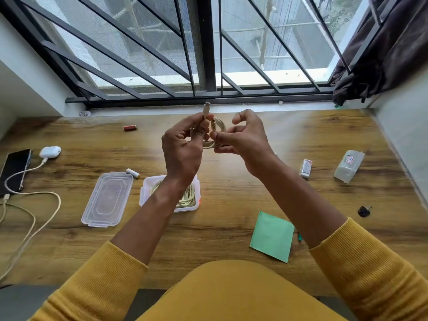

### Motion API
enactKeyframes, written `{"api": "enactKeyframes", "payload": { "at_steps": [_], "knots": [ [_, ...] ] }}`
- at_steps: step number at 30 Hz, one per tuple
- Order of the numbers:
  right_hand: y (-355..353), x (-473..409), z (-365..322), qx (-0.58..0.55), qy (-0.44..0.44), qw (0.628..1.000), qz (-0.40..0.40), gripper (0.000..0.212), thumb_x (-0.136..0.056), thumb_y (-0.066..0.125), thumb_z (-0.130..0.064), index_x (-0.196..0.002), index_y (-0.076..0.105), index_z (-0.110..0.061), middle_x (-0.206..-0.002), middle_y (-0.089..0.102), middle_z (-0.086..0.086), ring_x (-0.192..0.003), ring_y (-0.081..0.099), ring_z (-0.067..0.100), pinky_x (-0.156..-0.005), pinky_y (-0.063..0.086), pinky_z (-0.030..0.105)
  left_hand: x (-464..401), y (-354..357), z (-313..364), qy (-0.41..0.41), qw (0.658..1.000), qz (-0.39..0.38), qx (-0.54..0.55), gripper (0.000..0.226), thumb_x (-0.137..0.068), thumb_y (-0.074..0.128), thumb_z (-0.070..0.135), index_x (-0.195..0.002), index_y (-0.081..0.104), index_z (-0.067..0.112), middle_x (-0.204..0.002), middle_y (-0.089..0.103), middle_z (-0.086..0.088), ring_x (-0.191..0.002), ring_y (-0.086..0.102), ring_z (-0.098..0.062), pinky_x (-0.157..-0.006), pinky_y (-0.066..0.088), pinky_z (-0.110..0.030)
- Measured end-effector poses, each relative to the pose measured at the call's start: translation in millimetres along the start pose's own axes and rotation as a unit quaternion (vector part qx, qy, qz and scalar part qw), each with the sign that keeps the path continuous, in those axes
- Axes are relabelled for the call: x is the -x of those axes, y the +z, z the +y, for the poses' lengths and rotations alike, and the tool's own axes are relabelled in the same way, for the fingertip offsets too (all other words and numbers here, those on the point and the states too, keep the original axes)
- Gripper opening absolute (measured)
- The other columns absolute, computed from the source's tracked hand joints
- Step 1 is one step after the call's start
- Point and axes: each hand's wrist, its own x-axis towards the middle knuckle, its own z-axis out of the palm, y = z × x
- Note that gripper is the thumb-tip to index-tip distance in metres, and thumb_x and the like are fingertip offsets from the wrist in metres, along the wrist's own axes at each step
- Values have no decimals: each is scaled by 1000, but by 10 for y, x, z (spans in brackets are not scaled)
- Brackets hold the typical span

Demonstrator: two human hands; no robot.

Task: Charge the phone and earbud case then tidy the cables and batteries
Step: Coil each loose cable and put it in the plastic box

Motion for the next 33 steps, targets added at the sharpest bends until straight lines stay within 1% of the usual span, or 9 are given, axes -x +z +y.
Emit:
{"api": "enactKeyframes", "payload": {
  "at_steps": [3, 6, 8, 12, 15, 20, 23, 27, 33],
  "knots": [
    [-15, -19, -26, -6, 28, 999, -16, 47, -83, 85, 2, -119, 55, 4, -98, 71, 28, -82, 78, 38, -67, 65, 39, 23, -5, 27, 6, 1000, -11, 19, 19, -101, 70, 11, -118, 79, 10, -106, 81, 2, -95, 77, -19, -80, 63, -34],
    [-30, -6, -47, 14, 37, 998, -41, 29, -87, 81, -1, -110, 66, 11, -91, 74, 22, -77, 77, 27, -64, 61, 31, 42, -22, 40, 20, 999, -21, 33, 20, -100, 69, 6, -118, 78, 8, -105, 80, -2, -92, 76, -17, -78, 62, -31],
    [-32, 6, -55, 28, 40, 998, -44, 22, -88, 79, -1, -105, 68, 9, -86, 73, 18, -74, 74, 21, -59, 57, 28, 40, -38, 30, 32, 998, -32, 33, 21, -100, 68, 3, -118, 78, 6, -102, 80, -4, -90, 75, -16, -78, 61, -34],
    [2, -8, -55, 52, 56, 997, -23, 23, -85, 78, 0, -104, 64, -2, -97, 74, 29, -78, 75, 28, -49, 47, 29, 47, -58, 6, 42, 997, -50, 34, 23, -98, 66, 0, -117, 78, 4, -96, 78, 0, -89, 74, -19, -79, 64, -46],
    [23, -12, -49, 81, 70, 994, -6, 18, -88, 73, -5, -98, 60, -12, -88, 72, 21, -78, 70, 23, -47, 40, 27, 59, -51, 19, 57, 995, -70, 33, 23, -96, 67, -2, -116, 78, 4, -99, 78, -4, -92, 75, -24, -76, 64, -53],
    [-30, -24, -29, 10, 103, 995, -8, 5, -94, 68, -3, -99, 68, -4, -85, 73, 18, -80, 74, 26, -58, 51, 30, 39, -7, 49, 94, 990, -104, 4, 29, -94, 67, -10, -117, 78, 4, -109, 79, -6, -100, 76, -24, -72, 64, -52],
    [-98, -12, -16, -106, 111, 988, -35, 22, -92, 70, 2, -114, 69, 6, -92, 74, 15, -84, 74, 23, -76, 60, 31, 26, 1, 25, 53, 997, -59, 12, 25, -96, 70, 4, -118, 79, 6, -99, 79, -2, -88, 75, -19, -75, 64, -49],
    [-133, 1, -8, -193, 110, 974, -44, 33, -97, 59, -2, -128, 70, 1, -114, 73, 20, -102, 70, 27, -100, 55, 38, -13, -15, -37, -28, 998, -3, 49, 23, -98, 73, 11, -120, 79, 6, -93, 79, -2, -78, 74, -18, -77, 65, -52],
    [-39, 61, -20, -272, 101, 956, 35, 36, -98, 50, 15, -126, 69, 1, -112, 70, 24, -103, 71, 34, -99, 61, 46, -21, 13, -15, -94, 991, 29, 93, 20, -99, 72, 9, -117, 80, 9, -83, 75, -3, -77, 70, -19, -77, 66, -49]
  ]
}}
